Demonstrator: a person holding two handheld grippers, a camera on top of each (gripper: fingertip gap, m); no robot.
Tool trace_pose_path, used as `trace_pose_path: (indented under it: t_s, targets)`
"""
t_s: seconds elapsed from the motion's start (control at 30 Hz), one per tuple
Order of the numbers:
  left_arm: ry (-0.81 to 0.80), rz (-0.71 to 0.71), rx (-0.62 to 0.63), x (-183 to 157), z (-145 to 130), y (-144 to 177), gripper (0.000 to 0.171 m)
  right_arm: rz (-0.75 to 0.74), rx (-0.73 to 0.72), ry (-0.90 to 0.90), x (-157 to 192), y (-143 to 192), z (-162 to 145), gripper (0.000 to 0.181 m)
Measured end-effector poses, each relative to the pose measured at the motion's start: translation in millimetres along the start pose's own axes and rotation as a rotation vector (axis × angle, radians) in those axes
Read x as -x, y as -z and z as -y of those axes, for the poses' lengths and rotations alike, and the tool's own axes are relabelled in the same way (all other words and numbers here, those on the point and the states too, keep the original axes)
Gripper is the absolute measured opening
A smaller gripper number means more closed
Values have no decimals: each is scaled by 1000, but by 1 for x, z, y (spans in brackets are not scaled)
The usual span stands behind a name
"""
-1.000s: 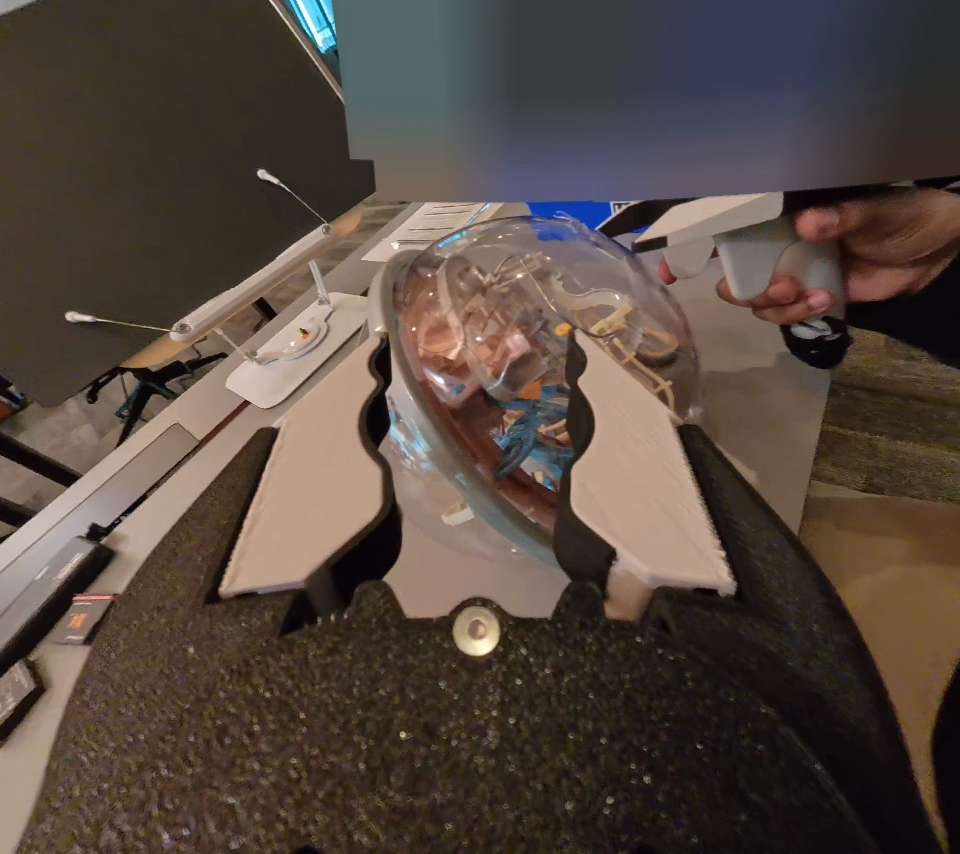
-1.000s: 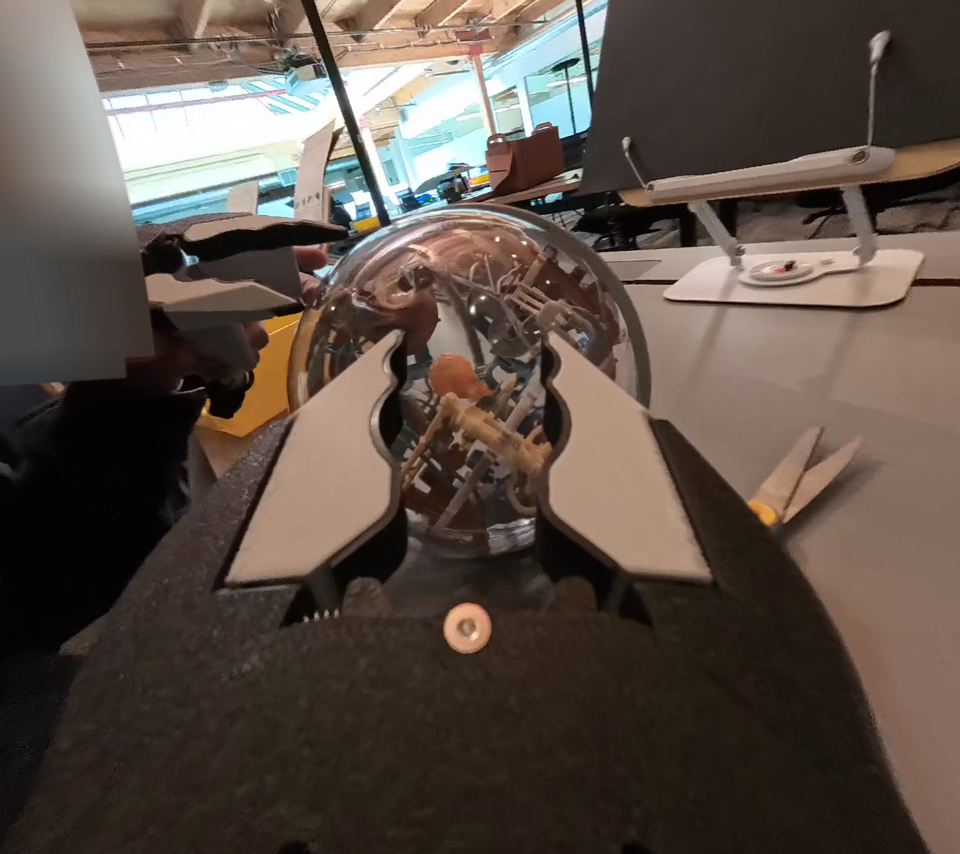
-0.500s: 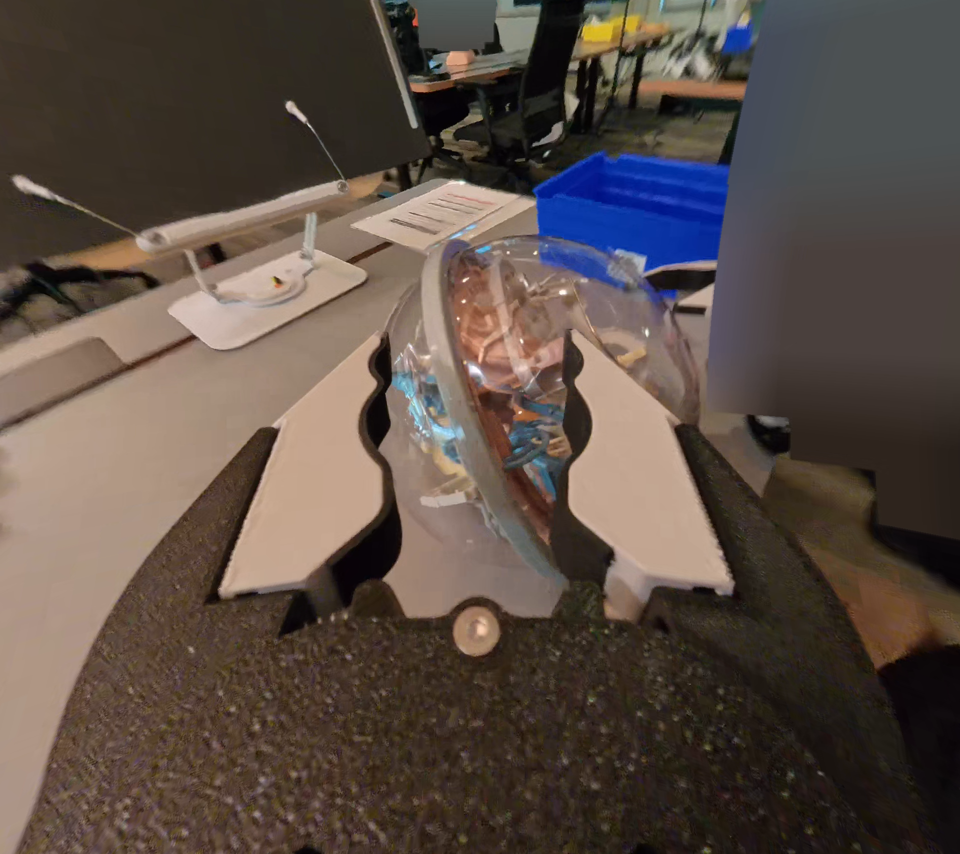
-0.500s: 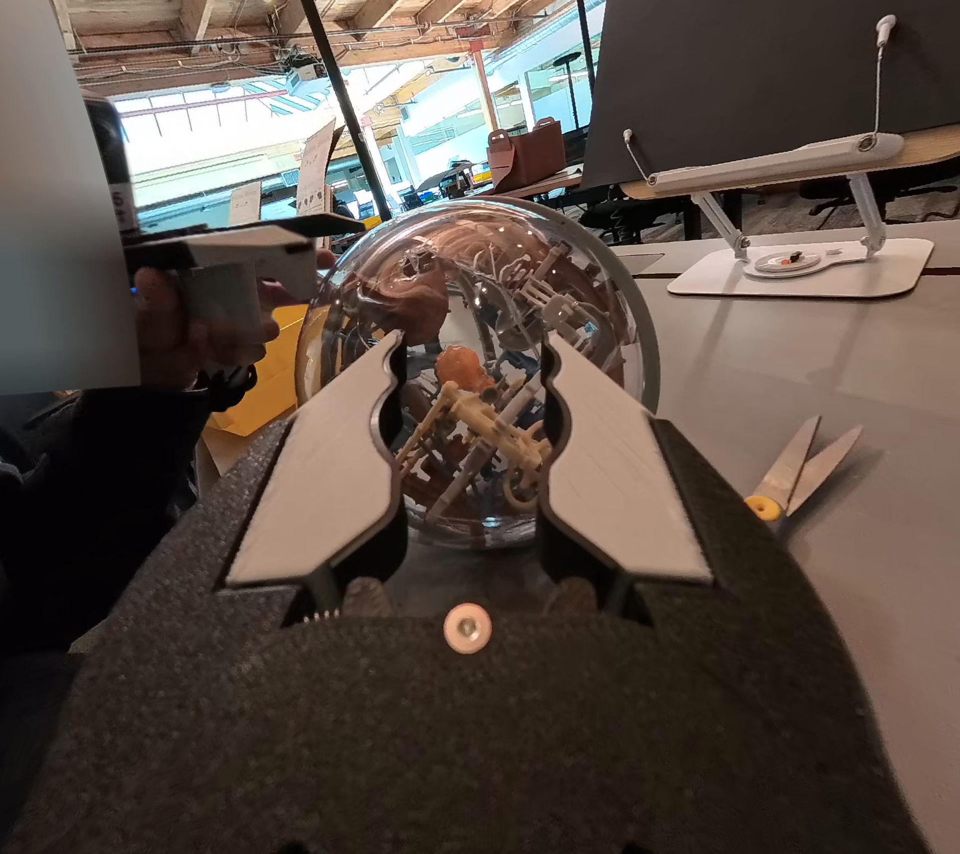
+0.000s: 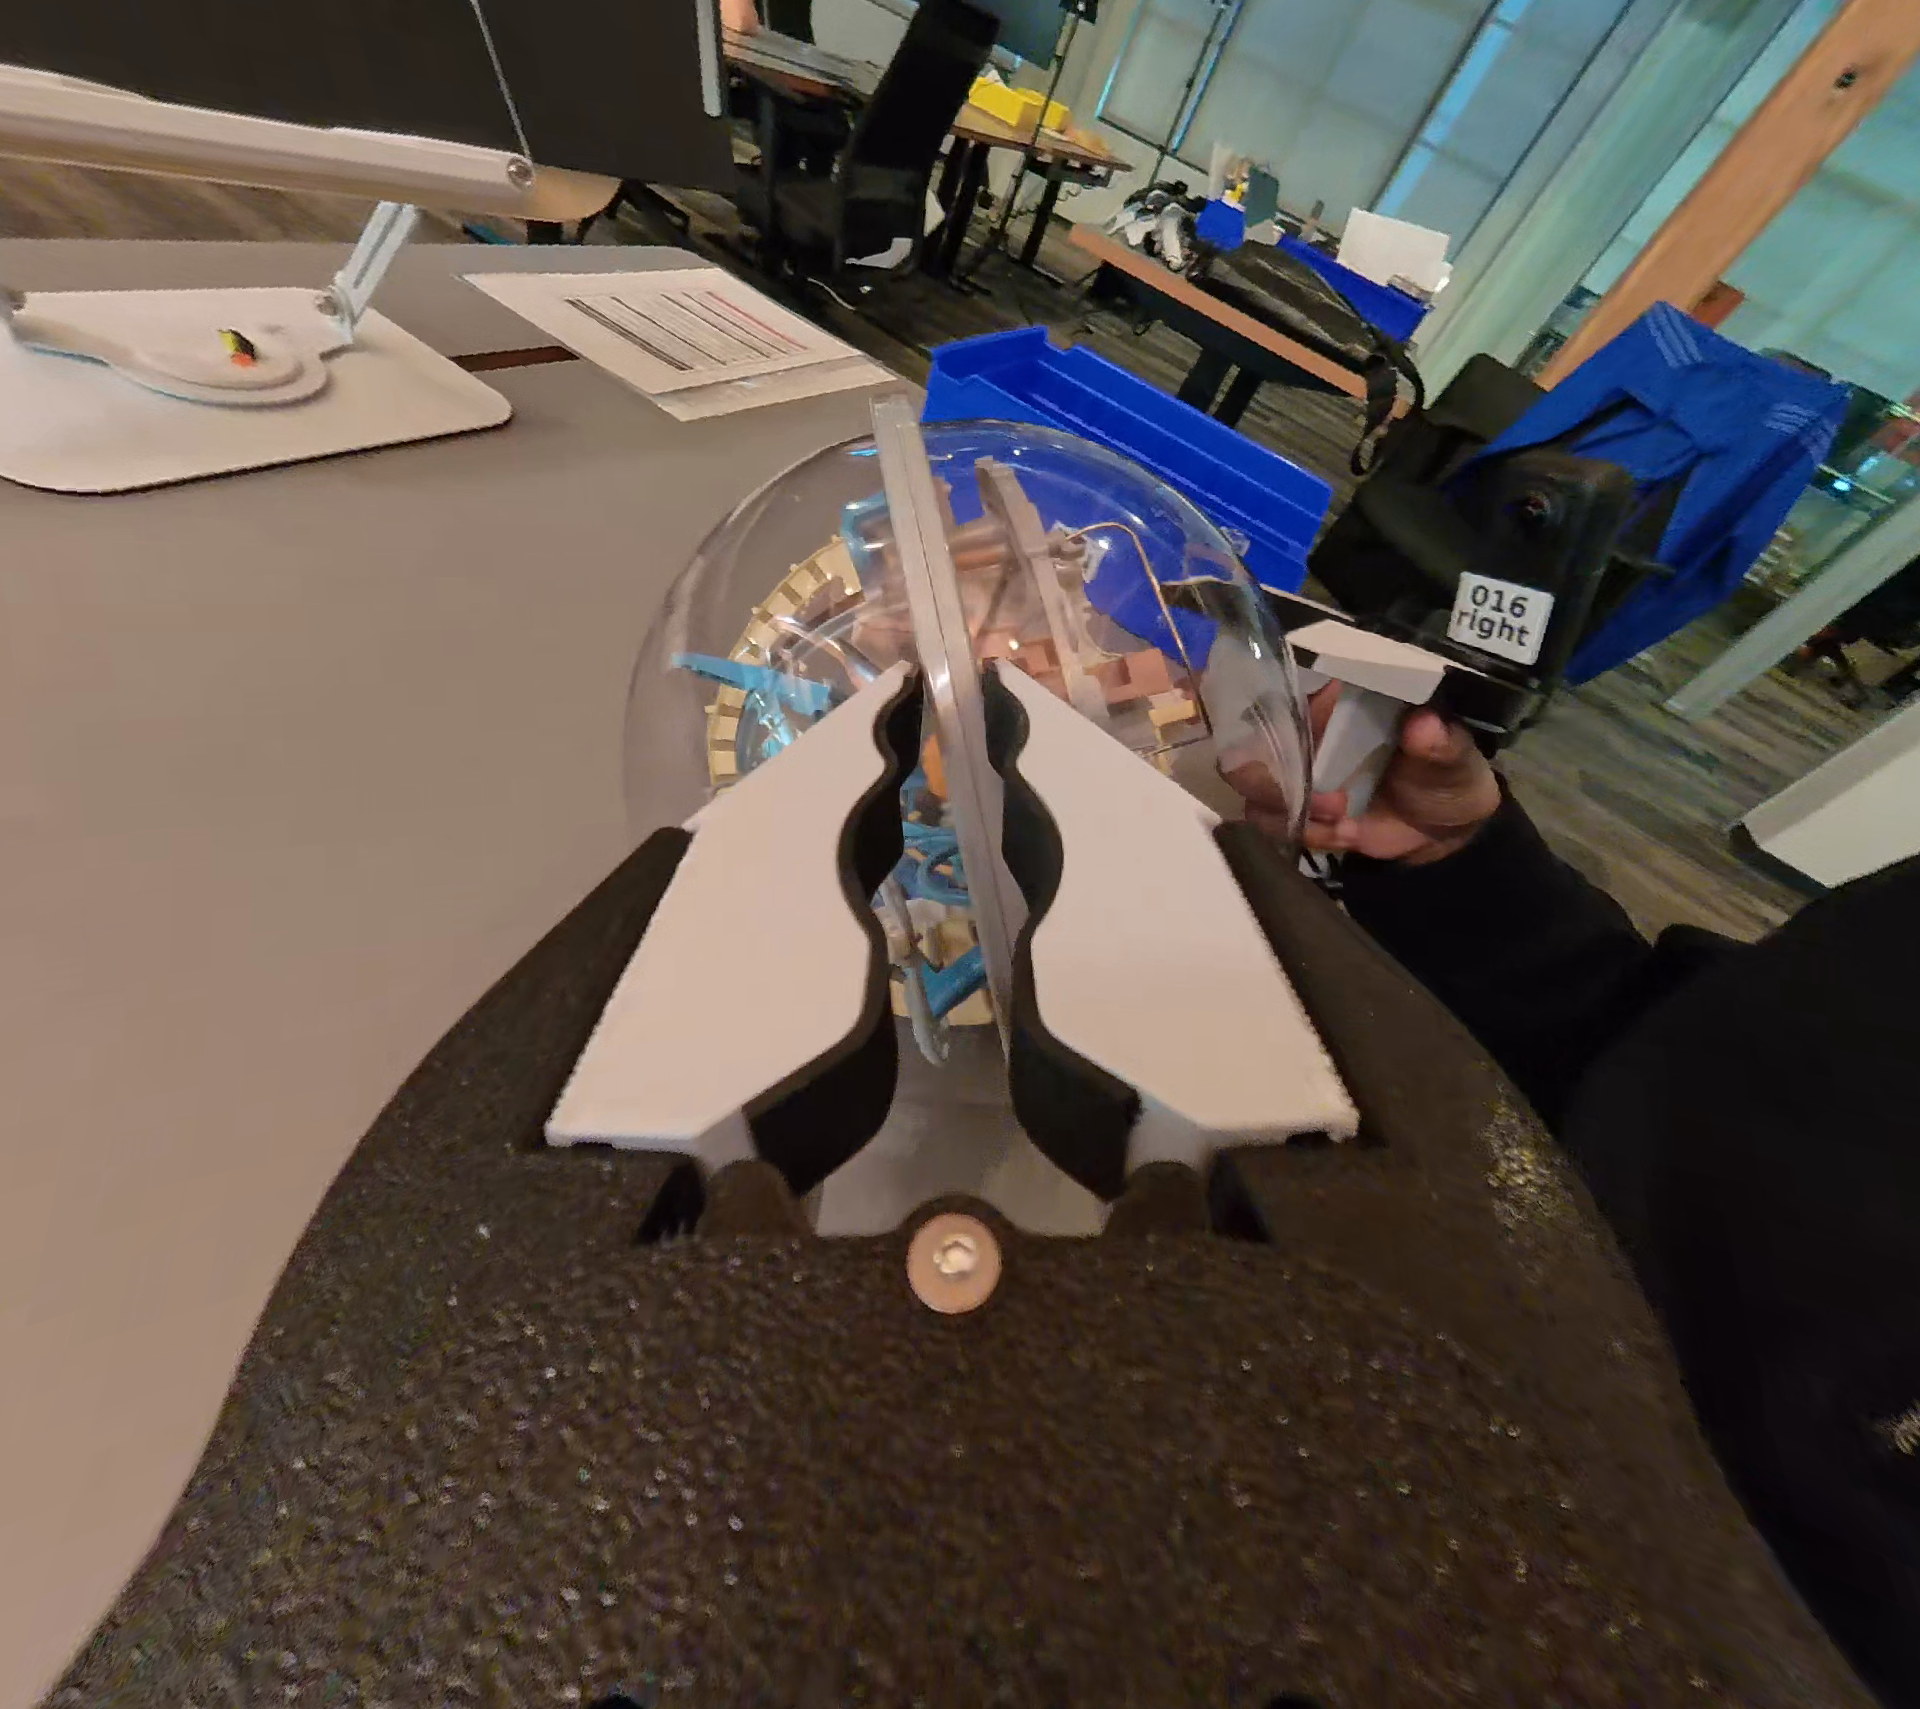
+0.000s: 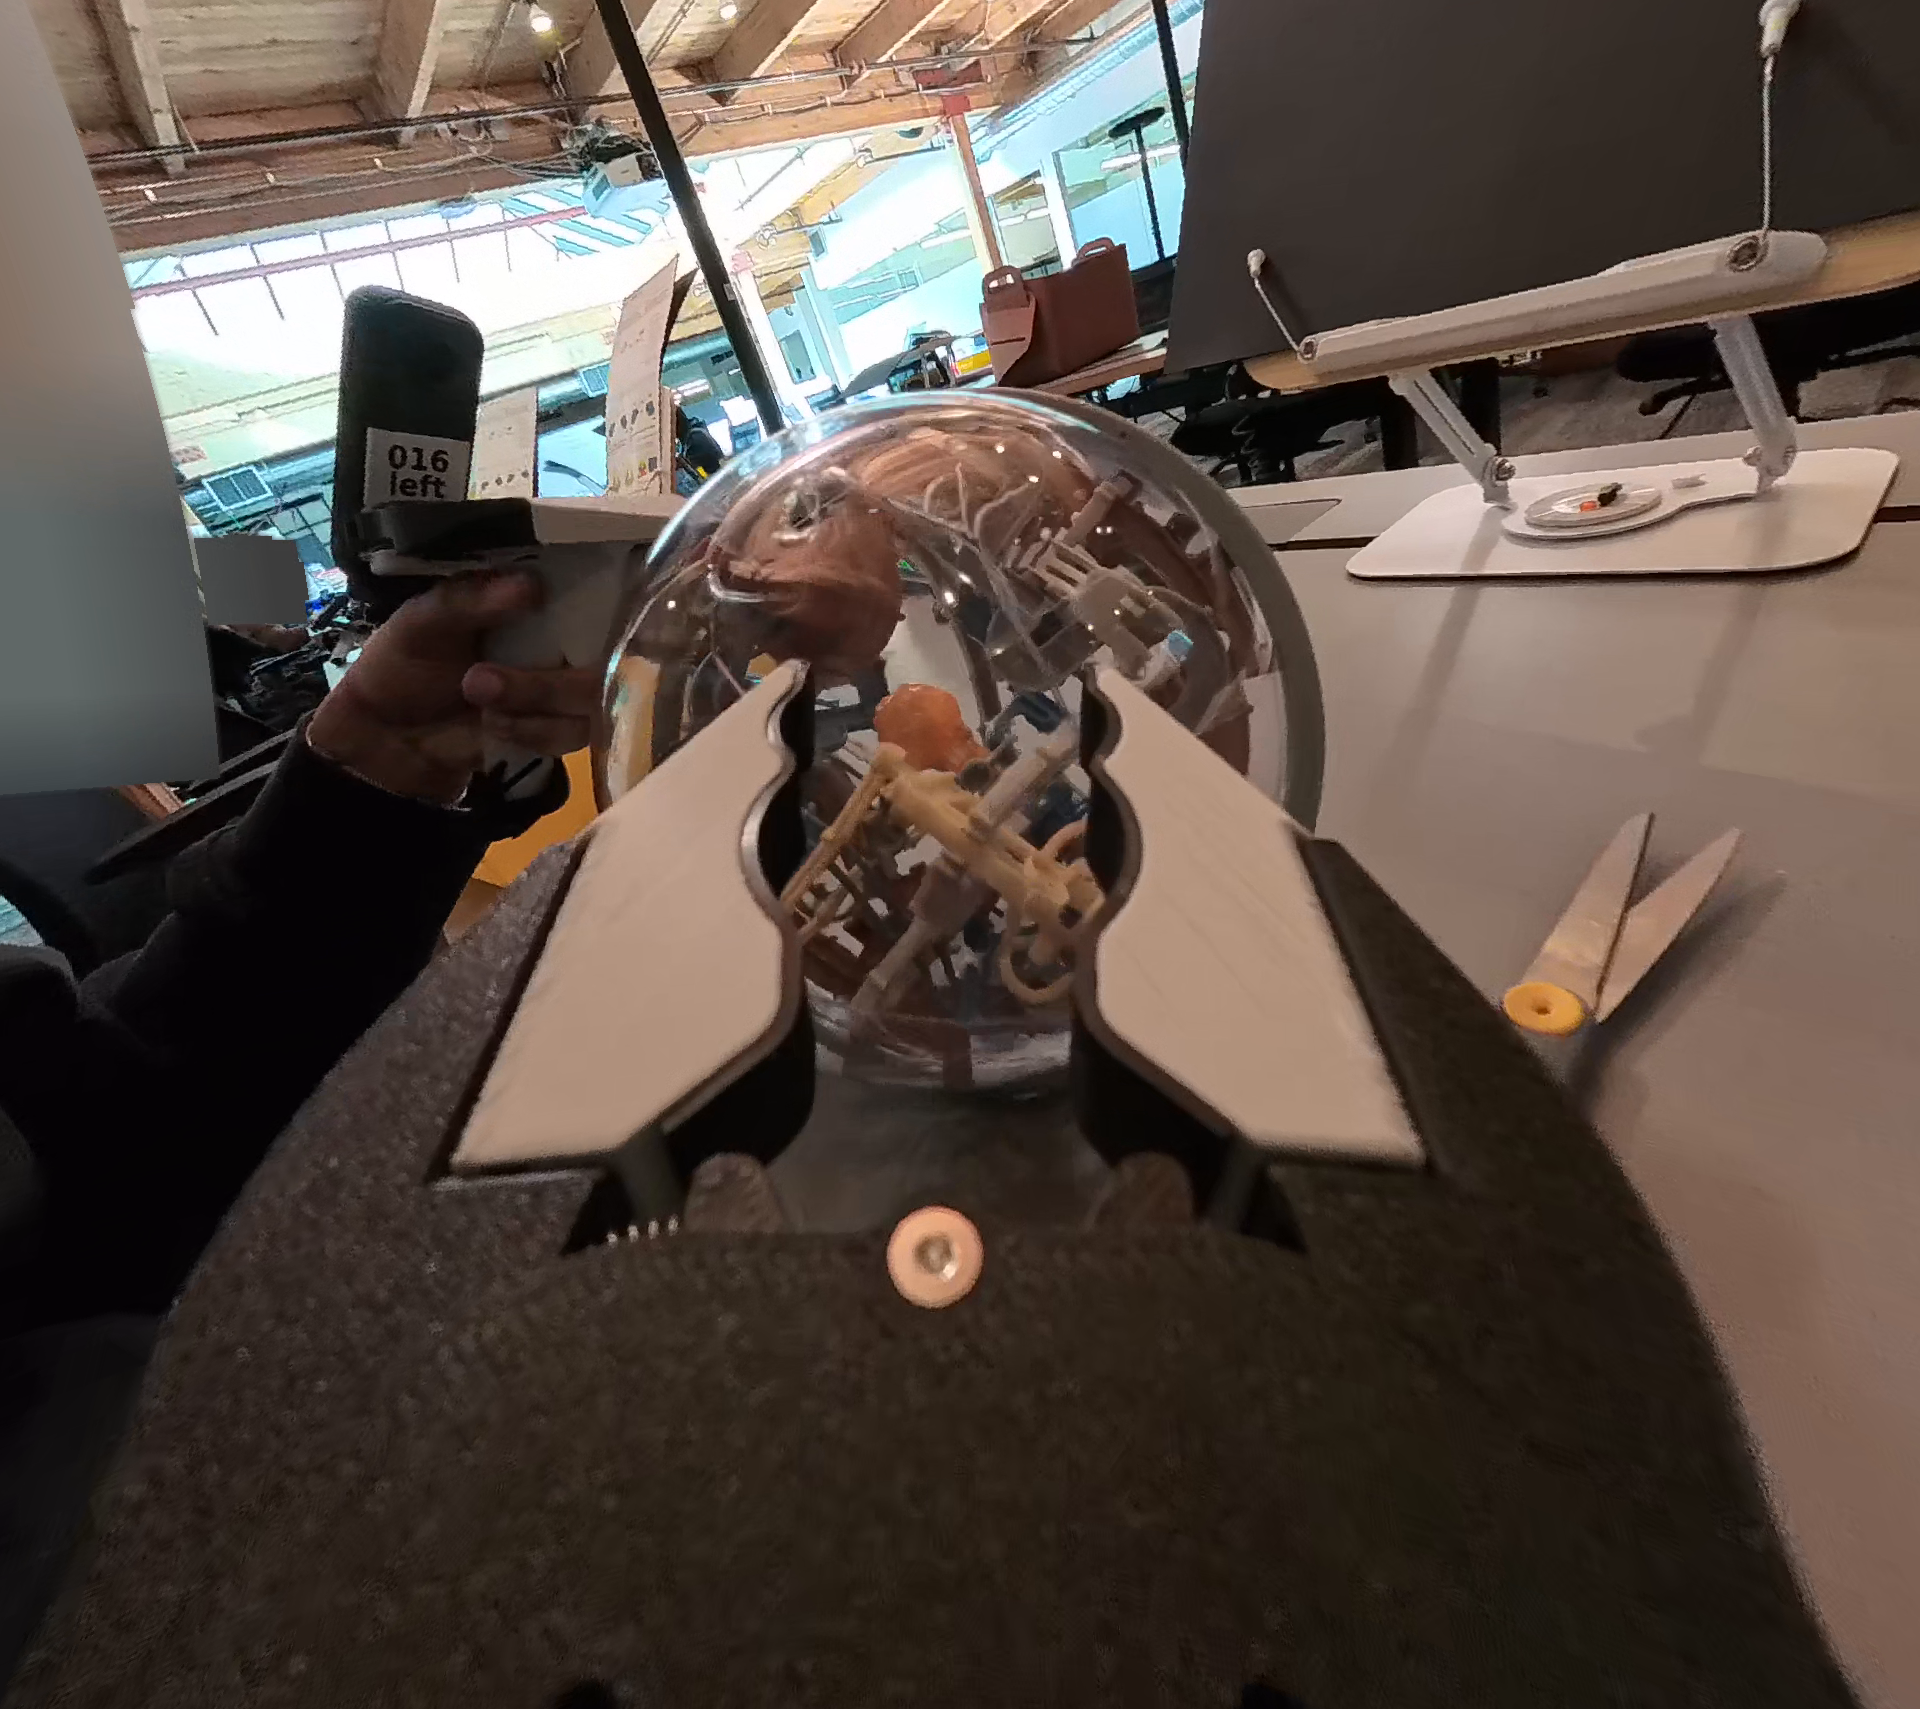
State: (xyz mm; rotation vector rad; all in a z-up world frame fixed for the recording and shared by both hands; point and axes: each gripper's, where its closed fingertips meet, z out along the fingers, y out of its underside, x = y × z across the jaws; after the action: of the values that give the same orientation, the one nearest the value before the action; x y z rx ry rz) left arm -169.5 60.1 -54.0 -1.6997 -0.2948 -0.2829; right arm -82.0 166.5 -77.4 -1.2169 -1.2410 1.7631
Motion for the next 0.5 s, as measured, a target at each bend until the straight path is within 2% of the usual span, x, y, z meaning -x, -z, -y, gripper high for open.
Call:
trace_pose_path:
  t_s: [0.13,0.33,0.5]
  targets:
    - [41,38,-42,16,3,0,7,-3,49,43,0,-1,-7,49]
    - [46,57,-52,27,3,2,7,-14,77,225,11,-4,-14,49]
    - [68,49,-54,33,2,5,8,10,90,110,1,-4,-22,54]
